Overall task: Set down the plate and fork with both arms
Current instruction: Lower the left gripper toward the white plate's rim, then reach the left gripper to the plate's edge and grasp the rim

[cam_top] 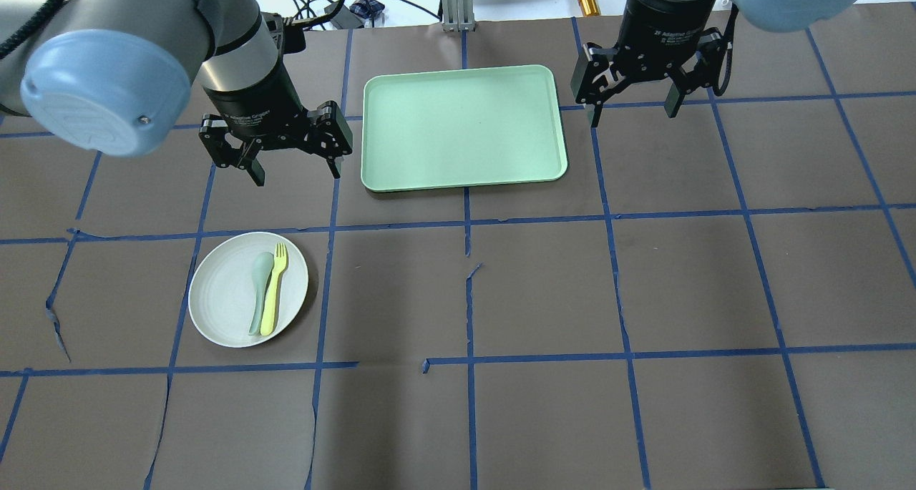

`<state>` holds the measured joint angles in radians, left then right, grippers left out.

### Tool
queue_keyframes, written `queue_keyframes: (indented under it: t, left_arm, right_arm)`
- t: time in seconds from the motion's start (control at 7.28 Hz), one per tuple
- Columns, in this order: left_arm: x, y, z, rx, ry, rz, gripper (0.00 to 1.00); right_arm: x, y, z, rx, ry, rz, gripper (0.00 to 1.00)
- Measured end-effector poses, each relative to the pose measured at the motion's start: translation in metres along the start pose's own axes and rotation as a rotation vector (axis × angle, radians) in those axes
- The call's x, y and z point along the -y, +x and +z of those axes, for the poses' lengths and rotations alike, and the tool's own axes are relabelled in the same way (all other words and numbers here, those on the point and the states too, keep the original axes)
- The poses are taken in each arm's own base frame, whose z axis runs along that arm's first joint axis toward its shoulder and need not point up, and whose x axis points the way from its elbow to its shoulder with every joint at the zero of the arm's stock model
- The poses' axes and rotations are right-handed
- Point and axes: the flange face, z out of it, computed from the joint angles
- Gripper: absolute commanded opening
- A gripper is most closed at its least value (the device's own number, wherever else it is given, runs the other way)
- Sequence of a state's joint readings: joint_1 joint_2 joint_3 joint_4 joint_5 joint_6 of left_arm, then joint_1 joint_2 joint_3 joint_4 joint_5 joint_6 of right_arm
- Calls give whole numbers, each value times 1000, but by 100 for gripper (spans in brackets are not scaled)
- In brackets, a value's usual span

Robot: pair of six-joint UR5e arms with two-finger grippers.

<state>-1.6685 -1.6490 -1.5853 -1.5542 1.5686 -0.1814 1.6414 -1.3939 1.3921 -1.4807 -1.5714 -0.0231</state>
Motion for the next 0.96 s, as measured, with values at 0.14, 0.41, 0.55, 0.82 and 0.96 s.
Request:
queue_keyframes:
  t: [0.14,0.41,0.55,0.82,0.96]
  left_arm:
    - [0,-2,-3,-2,9,-3,100]
    - [1,-8,-7,-5,25,-12,100]
    - [3,-12,-8,-6,29,-16,100]
    - [14,-40,-8,-10,29,-38,100]
    - [22,-71,-2,-15,17,-30,100]
  right_arm:
    - [1,0,2,0,2,0,100]
    - [2,0,7,1,-5,0,100]
    - [2,0,8,1,-4,0,100]
    - [4,1,11,-4,0,-1,100]
    - [5,1,12,-9,-1,0,100]
